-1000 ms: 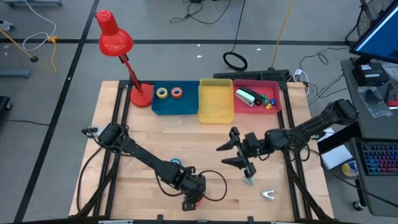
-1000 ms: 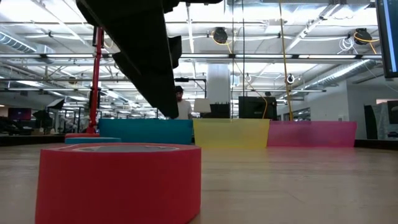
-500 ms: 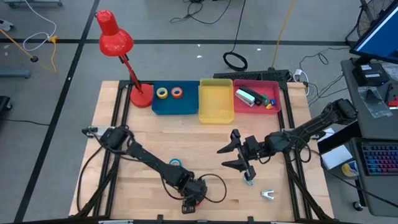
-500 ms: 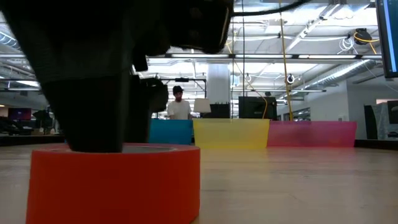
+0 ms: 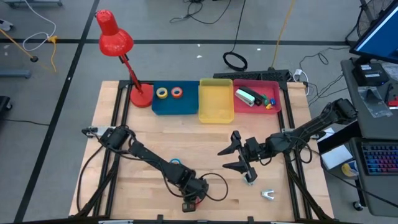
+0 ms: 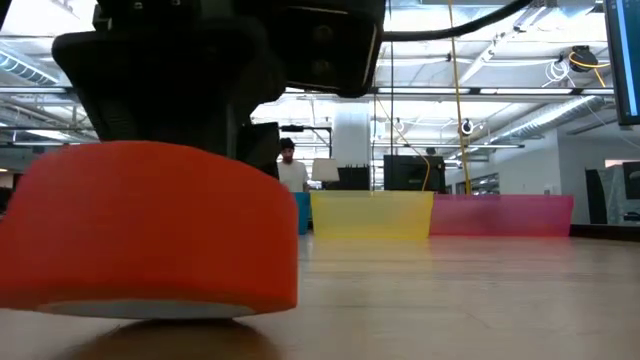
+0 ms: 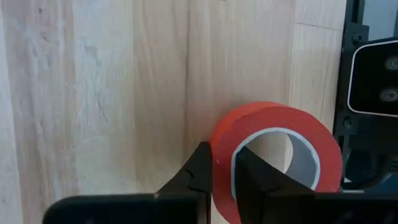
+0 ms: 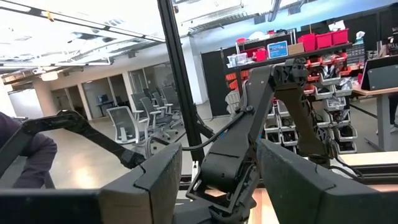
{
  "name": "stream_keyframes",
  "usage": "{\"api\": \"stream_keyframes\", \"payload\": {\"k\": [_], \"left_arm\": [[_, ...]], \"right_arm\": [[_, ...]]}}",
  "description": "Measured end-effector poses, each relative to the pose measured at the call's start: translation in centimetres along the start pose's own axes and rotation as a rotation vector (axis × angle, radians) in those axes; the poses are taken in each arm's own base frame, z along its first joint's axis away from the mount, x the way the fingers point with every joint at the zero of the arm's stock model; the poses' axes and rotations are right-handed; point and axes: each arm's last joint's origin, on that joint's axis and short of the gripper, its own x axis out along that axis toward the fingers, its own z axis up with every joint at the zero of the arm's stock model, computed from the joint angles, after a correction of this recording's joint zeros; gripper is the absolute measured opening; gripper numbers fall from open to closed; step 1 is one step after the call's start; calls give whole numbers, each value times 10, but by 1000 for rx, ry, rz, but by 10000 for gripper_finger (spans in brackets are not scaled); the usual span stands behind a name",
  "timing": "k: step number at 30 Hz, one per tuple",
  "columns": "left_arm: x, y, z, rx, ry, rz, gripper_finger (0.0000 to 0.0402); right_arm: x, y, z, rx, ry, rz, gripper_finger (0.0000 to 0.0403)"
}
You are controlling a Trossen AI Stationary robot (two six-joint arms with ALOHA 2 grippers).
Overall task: Pick and place Stapler, Stapler remover, tape
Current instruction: Put the red tape into the blue bin
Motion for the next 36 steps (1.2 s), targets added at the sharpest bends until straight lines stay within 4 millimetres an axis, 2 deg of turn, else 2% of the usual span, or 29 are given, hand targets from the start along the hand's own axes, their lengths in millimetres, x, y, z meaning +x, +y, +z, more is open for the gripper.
{"api": "stream_keyframes", "payload": {"k": [4, 7, 11, 15, 20, 24, 28, 33, 36], "left_arm": [[-11, 5, 1, -6, 30, -10, 37], [-38, 8, 3, -12, 26, 2, 36], [-88, 10, 3, -18, -31, 76, 36], [-152, 13, 1, -35, -174, 137, 36], [-222, 30, -8, -107, -369, 282, 36], [-264, 57, -15, -190, -482, 420, 36], [-295, 94, -14, -236, -556, 583, 36], [-322, 151, -9, -289, -583, 765, 36], [-334, 189, -6, -329, -586, 844, 36]], "right_arm": [[0, 0, 2, 3, -16, 3, 201], [0, 0, 2, 2, -26, 5, 201], [0, 1, 4, 6, -45, 9, 201], [0, 1, 6, 4, -63, 15, 201], [-1, 2, 10, -14, -102, 22, 201], [-1, 1, 12, -31, -124, 21, 201], [0, -3, 14, -38, -141, 4, 201], [1, -11, 17, -45, -156, -30, 201], [1, -16, 18, -44, -169, -109, 201]]}}
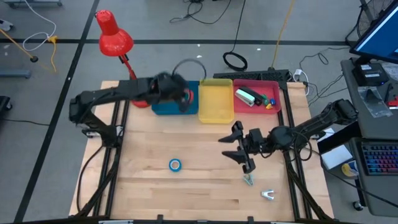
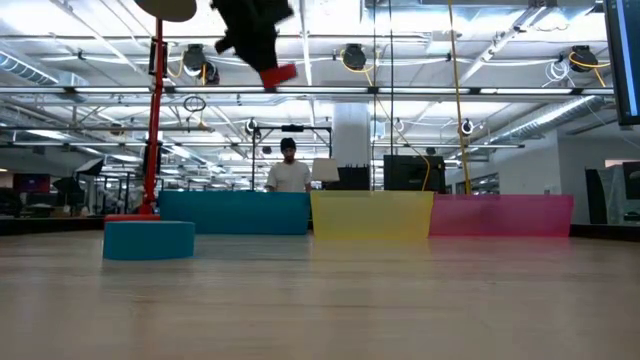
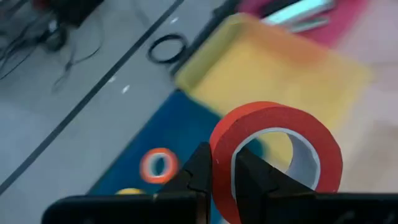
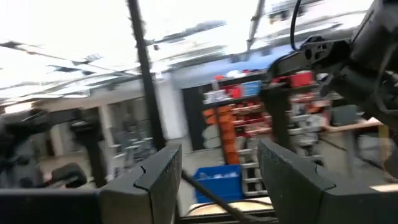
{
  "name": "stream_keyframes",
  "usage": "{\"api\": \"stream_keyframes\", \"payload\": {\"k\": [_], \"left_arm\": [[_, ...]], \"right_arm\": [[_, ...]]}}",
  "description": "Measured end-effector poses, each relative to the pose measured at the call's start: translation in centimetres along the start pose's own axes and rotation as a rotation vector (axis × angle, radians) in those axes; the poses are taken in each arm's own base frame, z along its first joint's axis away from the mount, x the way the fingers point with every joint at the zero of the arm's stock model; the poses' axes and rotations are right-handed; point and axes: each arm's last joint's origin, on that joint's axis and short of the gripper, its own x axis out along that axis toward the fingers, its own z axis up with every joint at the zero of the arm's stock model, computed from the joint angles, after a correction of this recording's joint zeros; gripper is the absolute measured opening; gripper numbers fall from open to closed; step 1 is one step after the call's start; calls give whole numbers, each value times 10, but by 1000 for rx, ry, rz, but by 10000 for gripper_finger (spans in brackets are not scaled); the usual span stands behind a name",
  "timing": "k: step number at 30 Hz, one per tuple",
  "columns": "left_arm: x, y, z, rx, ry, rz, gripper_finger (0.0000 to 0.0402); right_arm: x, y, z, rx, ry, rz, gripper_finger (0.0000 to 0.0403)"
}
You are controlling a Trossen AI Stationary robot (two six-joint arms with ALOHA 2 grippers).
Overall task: Pick and place Stapler, Stapler remover, tape
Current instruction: Put the red tape into the blue bin
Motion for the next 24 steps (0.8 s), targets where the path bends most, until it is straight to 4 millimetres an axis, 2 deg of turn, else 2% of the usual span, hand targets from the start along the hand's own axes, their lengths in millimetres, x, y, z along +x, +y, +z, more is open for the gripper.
{"api": "stream_keyframes", "payload": {"k": [5, 11, 15, 20, 24], "left_arm": [[44, 47, 9, -45, 40, 89, 36], [100, 83, 5, -80, 121, 49, 36], [135, 93, -5, -98, 195, 3, 36], [177, 90, -22, -106, 296, -74, 36], [200, 86, -34, -113, 358, -125, 36]], "right_arm": [[1, -7, 1, -8, -12, -74, 201], [3, -14, 2, -20, -17, -97, 201], [3, -17, 2, -62, -15, -110, 201], [4, -23, 2, -116, 8, -132, 201], [1, -29, -3, -119, 108, -163, 201]]}}
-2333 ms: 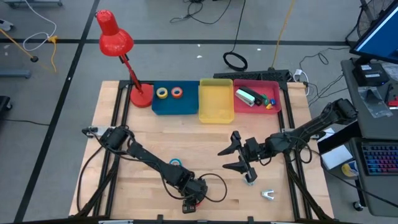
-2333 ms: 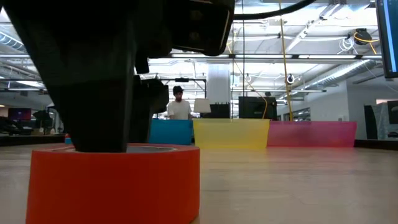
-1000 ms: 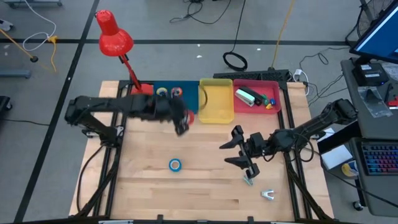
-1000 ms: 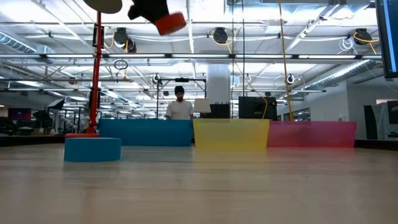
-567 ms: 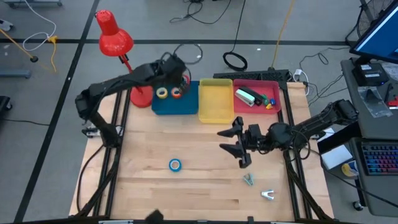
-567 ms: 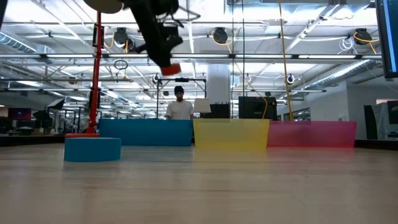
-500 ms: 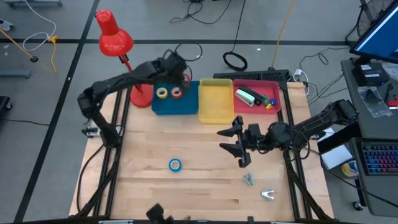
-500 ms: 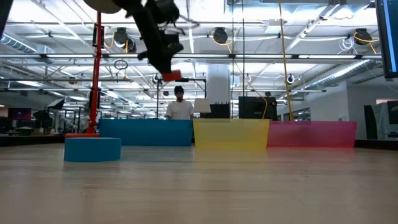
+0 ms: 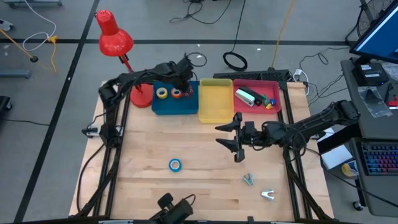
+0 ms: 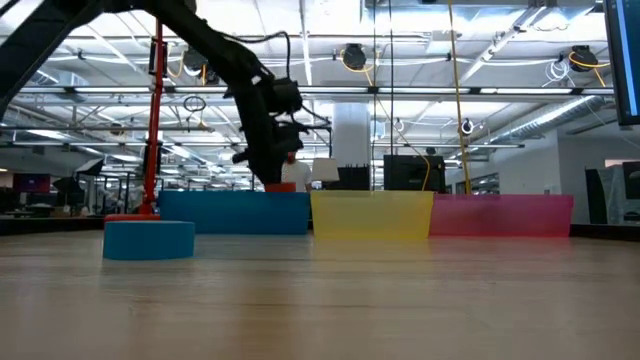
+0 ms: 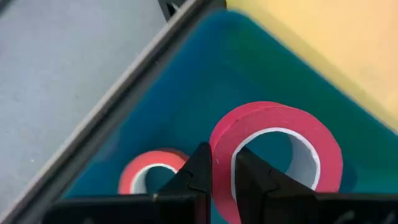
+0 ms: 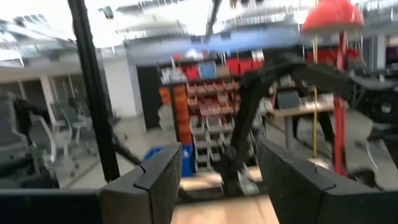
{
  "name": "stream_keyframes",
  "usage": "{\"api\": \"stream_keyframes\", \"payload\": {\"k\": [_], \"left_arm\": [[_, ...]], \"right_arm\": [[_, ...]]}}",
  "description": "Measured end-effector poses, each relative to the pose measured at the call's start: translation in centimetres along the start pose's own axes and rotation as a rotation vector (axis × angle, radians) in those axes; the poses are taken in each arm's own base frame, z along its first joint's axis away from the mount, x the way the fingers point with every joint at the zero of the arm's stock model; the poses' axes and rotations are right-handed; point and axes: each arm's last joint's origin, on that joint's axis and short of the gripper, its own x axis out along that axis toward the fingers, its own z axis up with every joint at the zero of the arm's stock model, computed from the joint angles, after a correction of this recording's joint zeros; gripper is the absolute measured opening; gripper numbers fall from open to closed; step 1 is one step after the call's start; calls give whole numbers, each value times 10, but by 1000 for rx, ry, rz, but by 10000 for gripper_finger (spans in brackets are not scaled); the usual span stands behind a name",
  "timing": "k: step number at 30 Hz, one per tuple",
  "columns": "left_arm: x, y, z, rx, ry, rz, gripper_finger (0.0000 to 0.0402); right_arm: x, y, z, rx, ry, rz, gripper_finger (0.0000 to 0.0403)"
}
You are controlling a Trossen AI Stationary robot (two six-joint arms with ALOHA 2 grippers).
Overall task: Pick and place Stapler, Stapler remover, tape
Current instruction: Put the red tape into the blue bin
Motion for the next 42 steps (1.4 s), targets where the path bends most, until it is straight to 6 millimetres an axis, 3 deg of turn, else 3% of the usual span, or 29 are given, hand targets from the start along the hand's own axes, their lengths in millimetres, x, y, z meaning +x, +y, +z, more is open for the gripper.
{"api": "stream_keyframes", "payload": {"k": [7, 17, 26, 32, 42], "left_arm": [[20, -2, -4, -4, 51, -42, 36], [22, 3, -2, -36, 32, -67, 36], [40, 18, -6, -88, 72, -81, 36], [50, 26, -6, -117, 71, -90, 36], [60, 31, -8, -136, 75, -105, 36]], "right_arm": [[-8, -6, -8, -31, 180, -26, 201], [-23, -25, -19, 30, 424, -131, 201], [-28, -45, -22, 28, 509, -228, 201], [-46, -55, -17, 41, 456, -251, 201], [-98, -67, -40, 146, 163, -203, 201]]}}
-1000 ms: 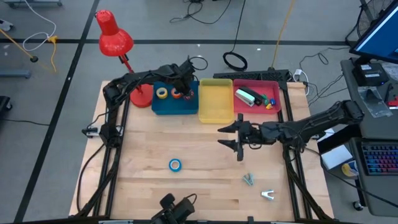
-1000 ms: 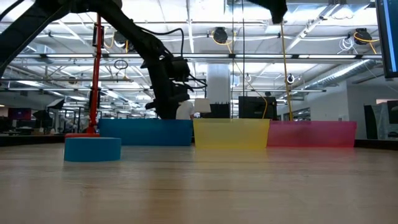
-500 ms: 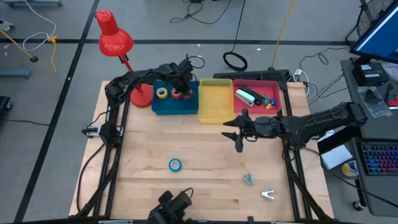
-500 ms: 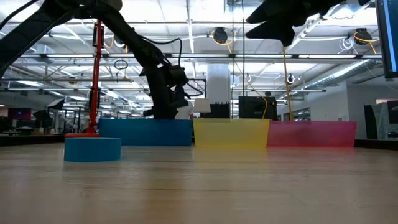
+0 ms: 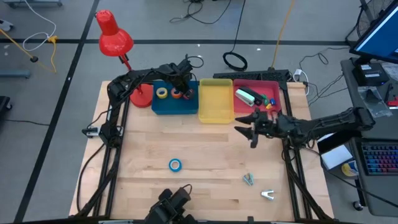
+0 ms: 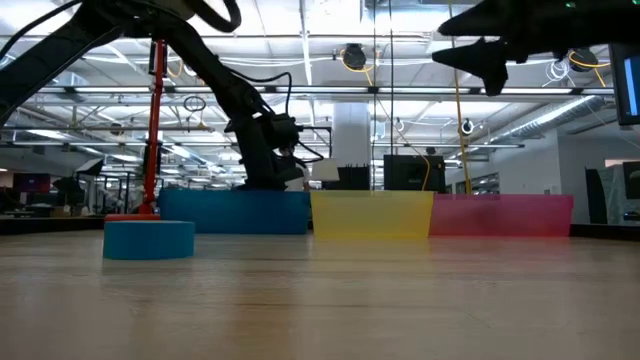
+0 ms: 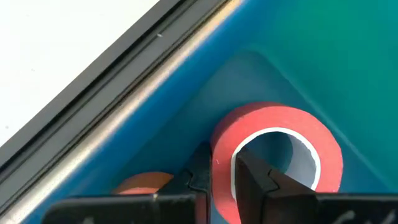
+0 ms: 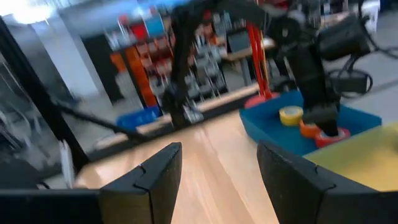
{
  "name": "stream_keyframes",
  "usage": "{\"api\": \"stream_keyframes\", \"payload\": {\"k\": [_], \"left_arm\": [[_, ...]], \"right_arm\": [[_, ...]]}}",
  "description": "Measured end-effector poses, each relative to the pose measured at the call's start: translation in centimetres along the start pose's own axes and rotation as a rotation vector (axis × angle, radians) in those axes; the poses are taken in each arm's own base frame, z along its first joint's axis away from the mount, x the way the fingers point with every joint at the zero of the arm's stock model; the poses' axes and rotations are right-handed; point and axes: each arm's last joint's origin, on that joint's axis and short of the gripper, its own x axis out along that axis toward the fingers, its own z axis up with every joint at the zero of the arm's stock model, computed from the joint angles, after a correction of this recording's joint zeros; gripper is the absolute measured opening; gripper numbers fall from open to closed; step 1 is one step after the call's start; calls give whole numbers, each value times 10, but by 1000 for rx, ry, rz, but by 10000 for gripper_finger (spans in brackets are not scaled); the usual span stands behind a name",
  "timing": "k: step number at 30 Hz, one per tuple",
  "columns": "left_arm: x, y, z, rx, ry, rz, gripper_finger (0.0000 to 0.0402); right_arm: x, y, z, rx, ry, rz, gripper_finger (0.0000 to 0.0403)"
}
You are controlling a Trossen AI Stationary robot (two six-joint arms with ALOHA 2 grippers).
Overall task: Pick and place Stapler, Stapler remover, tape
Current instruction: Put the red tape into the blue bin, then put the blue tape into the blue bin
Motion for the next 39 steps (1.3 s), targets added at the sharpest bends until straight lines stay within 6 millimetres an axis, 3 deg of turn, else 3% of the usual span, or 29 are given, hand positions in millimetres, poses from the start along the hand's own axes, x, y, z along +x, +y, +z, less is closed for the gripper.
{"api": "stream_keyframes", "payload": {"k": [7, 20, 25, 29, 34, 39], "left_arm": [[2, 1, 2, 2, -26, 28, 40], [-5, -5, 5, 22, -30, 35, 204], [-50, -15, 17, 38, -88, 4, 237], [-95, -32, 11, 61, -100, -11, 252], [-157, -72, -25, 149, -4, -38, 259], [-199, -127, -77, 249, 104, -59, 258]], "right_arm": [[-18, -12, -18, 55, -162, 53, 201], [-21, -15, -24, 68, -178, 59, 201], [-21, -15, -24, 69, -178, 62, 201], [-21, -14, -24, 70, -174, 71, 201], [-21, -13, -25, 59, -155, 112, 201], [-21, -13, -25, 29, -149, 113, 201]]}}
